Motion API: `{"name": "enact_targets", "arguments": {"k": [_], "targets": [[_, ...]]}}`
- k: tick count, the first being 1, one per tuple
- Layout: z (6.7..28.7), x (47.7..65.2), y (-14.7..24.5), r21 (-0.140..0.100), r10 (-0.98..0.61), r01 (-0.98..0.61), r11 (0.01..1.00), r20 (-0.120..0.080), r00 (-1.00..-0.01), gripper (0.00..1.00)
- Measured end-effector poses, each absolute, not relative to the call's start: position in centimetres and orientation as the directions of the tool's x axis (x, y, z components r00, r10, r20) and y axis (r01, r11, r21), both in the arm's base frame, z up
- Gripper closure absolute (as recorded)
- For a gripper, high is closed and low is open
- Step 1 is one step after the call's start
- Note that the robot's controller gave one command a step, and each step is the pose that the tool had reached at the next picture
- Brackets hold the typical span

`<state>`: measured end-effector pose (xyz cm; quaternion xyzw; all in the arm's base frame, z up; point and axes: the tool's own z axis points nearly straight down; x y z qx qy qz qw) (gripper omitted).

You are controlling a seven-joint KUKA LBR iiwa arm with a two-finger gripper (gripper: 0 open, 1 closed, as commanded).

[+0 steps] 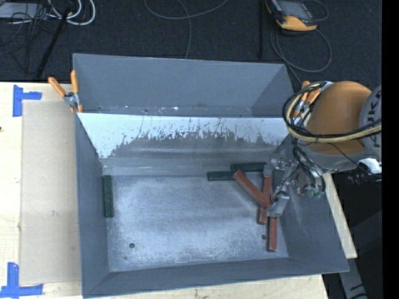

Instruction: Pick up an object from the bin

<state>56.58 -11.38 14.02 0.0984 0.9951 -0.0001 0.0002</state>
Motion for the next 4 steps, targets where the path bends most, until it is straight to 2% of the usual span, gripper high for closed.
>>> {"name": "enact_targets", "arguments": {"k": [1,2,3,4], "targets": [[11.4,60.1,1.0,0.004,0.048,0.048,0.999,-0.001,-0.999,0.0],[9.8,59.5,2.1,0.001,0.15,0.15,0.989,0.002,-0.989,0.0],[7.0,61.8,-2.9,-0.001,-0.048,-0.048,0.999,-0.003,-0.999,0.0],[7.2,61.8,-2.8,0.0,-0.05,-0.05,0.999,-0.002,-0.999,1.0]]}}
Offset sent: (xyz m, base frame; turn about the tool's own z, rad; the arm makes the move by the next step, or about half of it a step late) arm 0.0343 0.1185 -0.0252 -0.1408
